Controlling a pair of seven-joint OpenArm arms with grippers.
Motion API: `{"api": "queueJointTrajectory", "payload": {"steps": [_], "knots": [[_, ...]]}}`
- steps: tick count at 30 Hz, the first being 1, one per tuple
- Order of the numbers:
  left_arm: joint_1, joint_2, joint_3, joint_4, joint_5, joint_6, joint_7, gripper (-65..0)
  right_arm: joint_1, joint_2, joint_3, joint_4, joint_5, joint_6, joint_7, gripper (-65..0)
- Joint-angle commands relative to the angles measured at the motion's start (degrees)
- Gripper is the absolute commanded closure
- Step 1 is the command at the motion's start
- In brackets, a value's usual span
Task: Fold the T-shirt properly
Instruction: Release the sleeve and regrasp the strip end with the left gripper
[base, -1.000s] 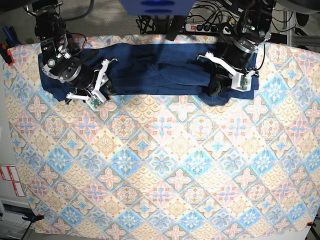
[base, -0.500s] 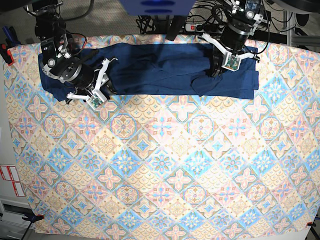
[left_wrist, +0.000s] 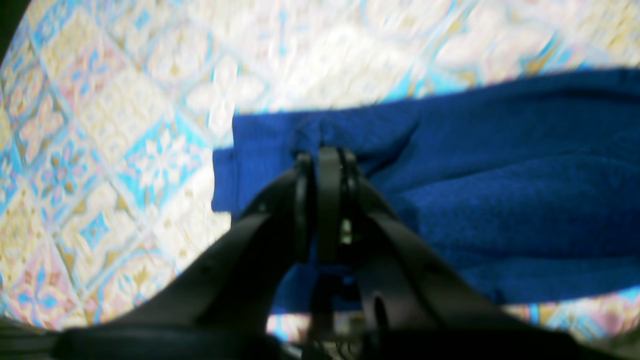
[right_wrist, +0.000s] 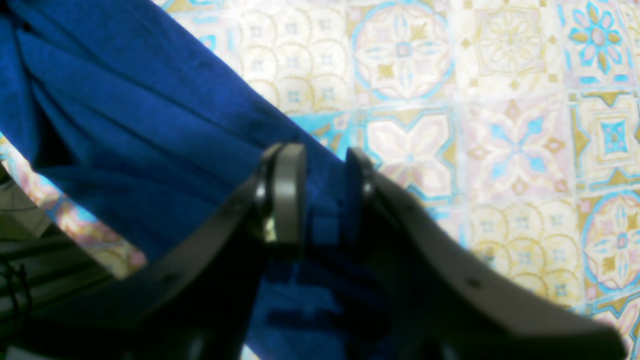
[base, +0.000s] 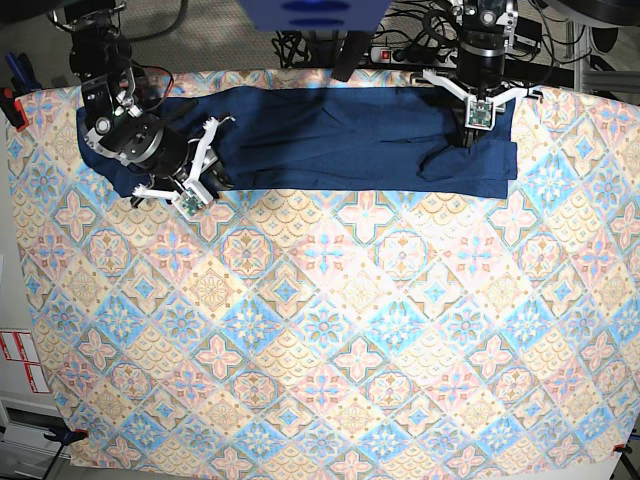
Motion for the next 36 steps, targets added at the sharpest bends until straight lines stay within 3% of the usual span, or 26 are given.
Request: {"api": "queueJointTrajectory", "payload": {"steps": [1, 8, 13, 20, 24, 29, 36], "knots": [[0.3, 0.0, 0.2, 0.5, 0.4, 0.3, -1.5, -3.7, 0.4, 0.5, 0.2, 0.8, 0.5, 0.0, 1.2, -13.5], [-0.1, 3.4, -0.4, 0.0, 0.3, 0.3, 4.1, -29.7, 0.4, 0.4, 0.2, 0.8, 0.5, 0.0, 1.1, -13.5], [-0.1, 3.6, -0.6, 2.1, -2.4, 0.3, 4.0, -41.2, 0.4, 0.4, 0.2, 0.8, 0.5, 0.1, 1.1, -13.5], [-2.6, 3.3, -10.0, 2.5, -24.3, 0.0, 4.5, -43.1, 0.3, 0.4, 0.2, 0.8, 0.5, 0.1, 1.1, -13.5], [-6.4, -0.6, -8.6, -0.8, -32.8, -1.4, 5.6, -43.0, 0.3, 0.4, -0.4, 0.8, 0.5, 0.1, 1.1, -13.5], [-13.3, -1.1, -7.2, -2.7, -36.9, -1.3, 13.7, -42.9, 0.4, 0.4, -1.8, 0.8, 0.5, 0.1, 1.1, -13.5], [-19.0, 1.7, -7.1, -8.5, -37.0, -1.4, 21.4, -42.9, 0.4, 0.4, -1.8, 0.8, 0.5, 0.1, 1.1, -13.5]]}}
